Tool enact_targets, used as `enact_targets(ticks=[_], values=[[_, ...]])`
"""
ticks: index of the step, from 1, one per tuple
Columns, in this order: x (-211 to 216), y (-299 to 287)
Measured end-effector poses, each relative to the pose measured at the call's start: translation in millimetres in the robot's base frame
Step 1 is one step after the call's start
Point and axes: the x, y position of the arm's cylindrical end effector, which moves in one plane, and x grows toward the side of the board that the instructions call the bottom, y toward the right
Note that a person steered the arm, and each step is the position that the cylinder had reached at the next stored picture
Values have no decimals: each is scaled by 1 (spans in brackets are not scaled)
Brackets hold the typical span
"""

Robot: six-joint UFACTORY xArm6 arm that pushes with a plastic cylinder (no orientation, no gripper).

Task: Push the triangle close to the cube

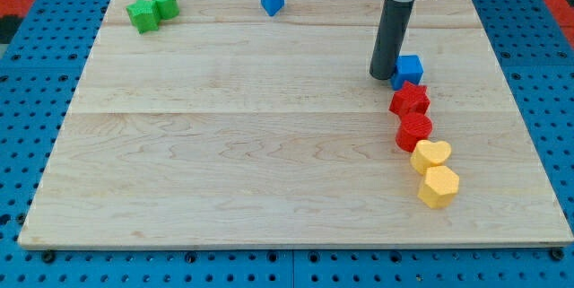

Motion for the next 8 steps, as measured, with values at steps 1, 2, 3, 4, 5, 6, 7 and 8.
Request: enact_targets(ticks=[1, 2, 3, 4, 5, 6, 7, 8], values=[[-13, -3], [-21, -76], [-19, -163], [-68, -234], [-124, -263], [-145, -257], [-154, -230], [-160, -199]])
